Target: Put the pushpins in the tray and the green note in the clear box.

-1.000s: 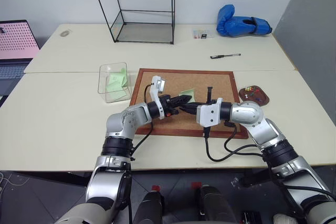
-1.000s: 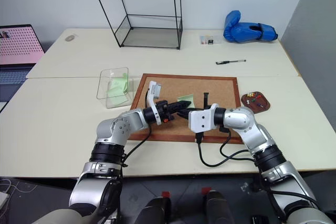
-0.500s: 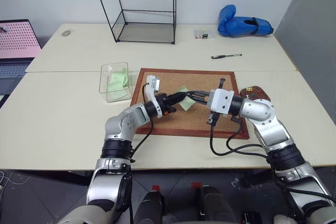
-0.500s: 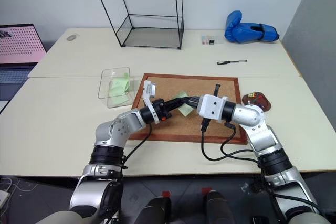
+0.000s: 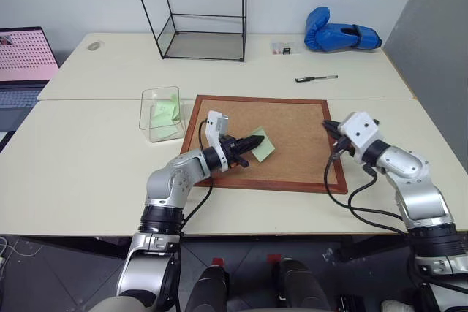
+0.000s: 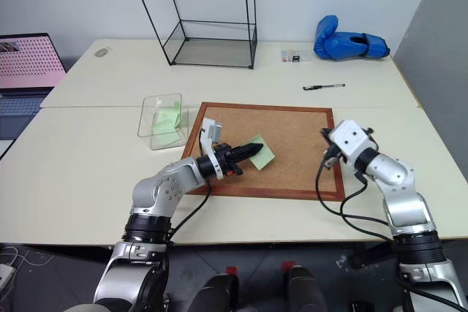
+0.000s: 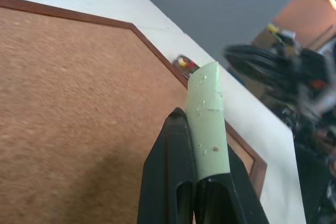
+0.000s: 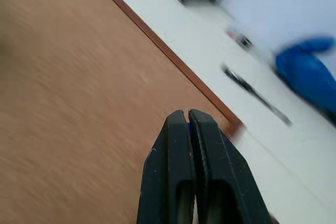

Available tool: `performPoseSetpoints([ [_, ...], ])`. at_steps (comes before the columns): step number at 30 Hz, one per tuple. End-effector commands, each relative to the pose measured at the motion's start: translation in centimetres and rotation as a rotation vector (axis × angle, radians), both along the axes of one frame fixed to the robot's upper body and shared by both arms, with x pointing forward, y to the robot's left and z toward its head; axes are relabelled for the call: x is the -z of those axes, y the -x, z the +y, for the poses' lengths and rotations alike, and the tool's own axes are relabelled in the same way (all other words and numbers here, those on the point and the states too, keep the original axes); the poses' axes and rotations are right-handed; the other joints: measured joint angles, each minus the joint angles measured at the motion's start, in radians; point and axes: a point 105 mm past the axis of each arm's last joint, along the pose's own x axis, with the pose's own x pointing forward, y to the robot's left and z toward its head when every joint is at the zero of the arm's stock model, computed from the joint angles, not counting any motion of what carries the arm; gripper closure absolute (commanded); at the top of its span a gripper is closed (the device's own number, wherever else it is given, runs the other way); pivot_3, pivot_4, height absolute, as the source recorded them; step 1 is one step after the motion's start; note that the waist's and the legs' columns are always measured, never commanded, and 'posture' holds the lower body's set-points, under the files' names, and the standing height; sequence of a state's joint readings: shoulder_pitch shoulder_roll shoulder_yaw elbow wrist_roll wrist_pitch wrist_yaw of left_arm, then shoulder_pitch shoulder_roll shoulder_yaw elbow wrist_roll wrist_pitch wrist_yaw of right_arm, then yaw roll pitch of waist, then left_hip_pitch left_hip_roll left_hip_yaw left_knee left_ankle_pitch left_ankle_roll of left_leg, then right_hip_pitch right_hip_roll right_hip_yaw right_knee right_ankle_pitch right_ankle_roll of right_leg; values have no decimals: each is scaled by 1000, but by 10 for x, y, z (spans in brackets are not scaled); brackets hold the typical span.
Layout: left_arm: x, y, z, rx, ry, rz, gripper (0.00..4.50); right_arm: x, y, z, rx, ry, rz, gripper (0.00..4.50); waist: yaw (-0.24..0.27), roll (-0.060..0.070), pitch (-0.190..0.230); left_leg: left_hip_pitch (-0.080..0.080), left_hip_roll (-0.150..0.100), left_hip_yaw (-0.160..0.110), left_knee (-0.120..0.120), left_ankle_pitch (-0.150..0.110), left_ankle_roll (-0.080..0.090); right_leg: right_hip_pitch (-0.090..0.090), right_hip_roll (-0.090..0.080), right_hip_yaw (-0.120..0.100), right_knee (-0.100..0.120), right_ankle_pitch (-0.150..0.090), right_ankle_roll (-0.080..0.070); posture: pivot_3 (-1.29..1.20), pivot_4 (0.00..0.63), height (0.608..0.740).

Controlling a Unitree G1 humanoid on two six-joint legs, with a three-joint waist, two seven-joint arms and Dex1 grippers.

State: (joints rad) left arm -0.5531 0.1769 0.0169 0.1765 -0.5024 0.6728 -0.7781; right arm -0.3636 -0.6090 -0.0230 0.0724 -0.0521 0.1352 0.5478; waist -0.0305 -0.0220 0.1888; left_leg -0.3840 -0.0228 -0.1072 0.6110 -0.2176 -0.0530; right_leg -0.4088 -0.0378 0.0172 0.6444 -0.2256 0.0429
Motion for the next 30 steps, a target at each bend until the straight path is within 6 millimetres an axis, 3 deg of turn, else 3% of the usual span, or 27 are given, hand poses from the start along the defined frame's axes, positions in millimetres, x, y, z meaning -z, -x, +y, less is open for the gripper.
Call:
performPoseSetpoints([
  [1, -18, 5, -7, 41, -19, -112, 4478, 2, -8, -34, 152, 24, 16, 4500, 0, 0, 0, 0, 0, 0, 0, 0, 0, 0, 0, 0, 0, 0, 0, 0, 150, 740],
  [10, -20, 8, -10, 58, -54, -152, 4478, 19, -23, -64, 278, 69, 78, 4500, -2, 0, 0, 0, 0, 1, 0, 0, 0, 0, 0, 0, 0, 0, 0, 0, 150, 740],
  [19, -19, 8, -8, 54, -63, -156, 4500, 20, -26, -65, 277, 67, 84, 2632, -2, 0, 0, 0, 0, 1, 0, 0, 0, 0, 0, 0, 0, 0, 0, 0, 150, 740],
  [30, -23, 4, -9, 55, -62, -165, 4500, 0, -26, -74, 296, 57, 37, 348, -2, 0, 0, 0, 0, 1, 0, 0, 0, 0, 0, 0, 0, 0, 0, 0, 150, 740],
])
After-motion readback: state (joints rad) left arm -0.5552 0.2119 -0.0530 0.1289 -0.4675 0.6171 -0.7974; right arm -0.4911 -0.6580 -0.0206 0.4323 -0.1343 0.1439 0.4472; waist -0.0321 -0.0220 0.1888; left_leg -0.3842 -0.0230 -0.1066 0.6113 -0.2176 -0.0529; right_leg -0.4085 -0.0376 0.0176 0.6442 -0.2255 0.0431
